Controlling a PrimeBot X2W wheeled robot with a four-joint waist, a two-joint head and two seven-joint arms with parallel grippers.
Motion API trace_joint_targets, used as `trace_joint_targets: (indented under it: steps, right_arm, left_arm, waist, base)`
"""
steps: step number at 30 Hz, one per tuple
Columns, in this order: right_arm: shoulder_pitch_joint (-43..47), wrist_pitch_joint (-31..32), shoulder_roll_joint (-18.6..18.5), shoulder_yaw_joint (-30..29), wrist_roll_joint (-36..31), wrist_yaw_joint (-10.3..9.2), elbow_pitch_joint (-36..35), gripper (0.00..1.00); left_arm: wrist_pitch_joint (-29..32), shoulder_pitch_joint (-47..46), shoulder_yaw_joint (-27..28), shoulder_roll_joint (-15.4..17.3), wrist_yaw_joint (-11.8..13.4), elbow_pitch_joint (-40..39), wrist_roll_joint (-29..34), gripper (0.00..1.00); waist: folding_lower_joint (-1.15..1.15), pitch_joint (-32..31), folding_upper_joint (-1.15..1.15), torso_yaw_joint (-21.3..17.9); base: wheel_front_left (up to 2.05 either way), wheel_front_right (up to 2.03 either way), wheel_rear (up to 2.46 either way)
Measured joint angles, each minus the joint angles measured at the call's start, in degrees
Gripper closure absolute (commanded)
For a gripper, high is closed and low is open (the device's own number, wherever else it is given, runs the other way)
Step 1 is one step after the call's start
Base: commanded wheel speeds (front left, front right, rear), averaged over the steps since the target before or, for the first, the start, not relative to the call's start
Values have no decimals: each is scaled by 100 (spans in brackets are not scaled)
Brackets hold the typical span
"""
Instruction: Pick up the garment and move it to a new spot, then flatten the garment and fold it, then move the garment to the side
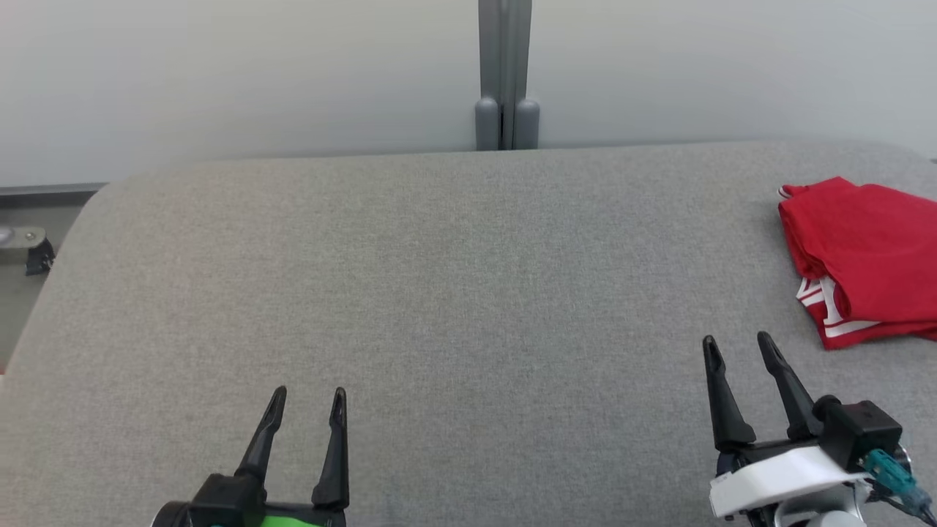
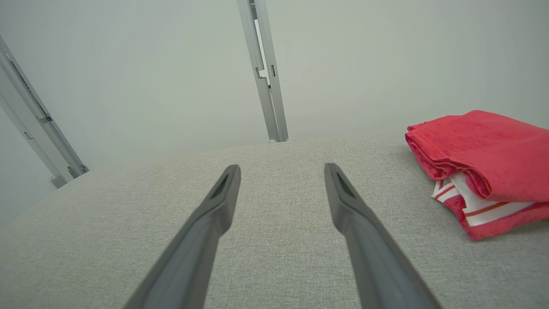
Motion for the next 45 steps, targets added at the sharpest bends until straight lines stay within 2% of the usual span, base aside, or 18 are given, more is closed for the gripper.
trace_joint_targets:
  steps: [4, 9, 19, 32, 33, 38, 45]
  right_arm:
    - [489, -1, 49, -181, -172, 0, -502, 0]
    - [985, -1, 74, -170, -169, -1, -555, 0]
    - [1262, -1, 88, -143, -167, -1, -620, 0]
    - [1305, -1, 88, -90, -157, -1, -599, 0]
    - [1307, -1, 90, -88, -158, -1, -575, 100]
    - [1339, 11, 122, -80, -134, -1, -332, 100]
    - [1259, 185, 113, -105, 627, -1, -232, 100]
  left_arm:
    - [0, 237, 136, -1, -15, -165, 90, 0]
    - [0, 587, 199, -3, 19, -487, 267, 0]
    - [0, 831, 183, -4, -94, -597, 432, 0]
    - [0, 833, 129, -4, -177, -378, 392, 0]
    - [0, 836, 129, -4, -177, -350, 393, 100]
    - [3, 889, 124, -4, -177, -94, 366, 100]
    - [163, 857, 186, 12, -177, -24, -447, 100]
  waist:
    - [0, -317, 0, 93]
    - [0, -630, 0, 151]
    - [0, -948, 0, 127]
    - [0, -1026, 0, 122]
    - [0, -1025, 0, 122]
    - [0, -1021, 0, 120]
    - [0, -959, 0, 94]
  base:
    - [0, 0, 0]
    - [0, 0, 0]
    - [0, 0, 0]
    - [0, 0, 0]
    - [0, 0, 0]
    - [0, 0, 0]
    - [0, 0, 0]
